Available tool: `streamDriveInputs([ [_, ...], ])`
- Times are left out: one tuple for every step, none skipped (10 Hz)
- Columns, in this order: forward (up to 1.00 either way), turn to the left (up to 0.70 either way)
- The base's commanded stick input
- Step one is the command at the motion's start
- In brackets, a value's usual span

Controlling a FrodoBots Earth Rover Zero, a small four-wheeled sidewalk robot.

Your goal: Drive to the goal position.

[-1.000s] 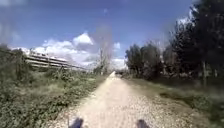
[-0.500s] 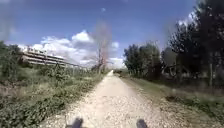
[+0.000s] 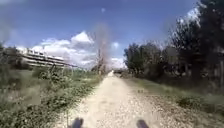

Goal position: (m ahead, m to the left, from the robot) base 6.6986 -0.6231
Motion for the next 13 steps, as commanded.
streamDriveInputs([
  [0.7, -0.29],
  [0.7, -0.04],
  [0.7, 0.0],
  [0.7, 0.0],
  [0.7, 0.0],
  [0.7, 0.0],
  [0.7, 0.0],
  [0.7, 0.0],
  [0.7, 0.0],
  [0.7, 0.0],
  [0.7, 0.0],
  [0.7, 0.0],
  [0.7, 0.0],
])
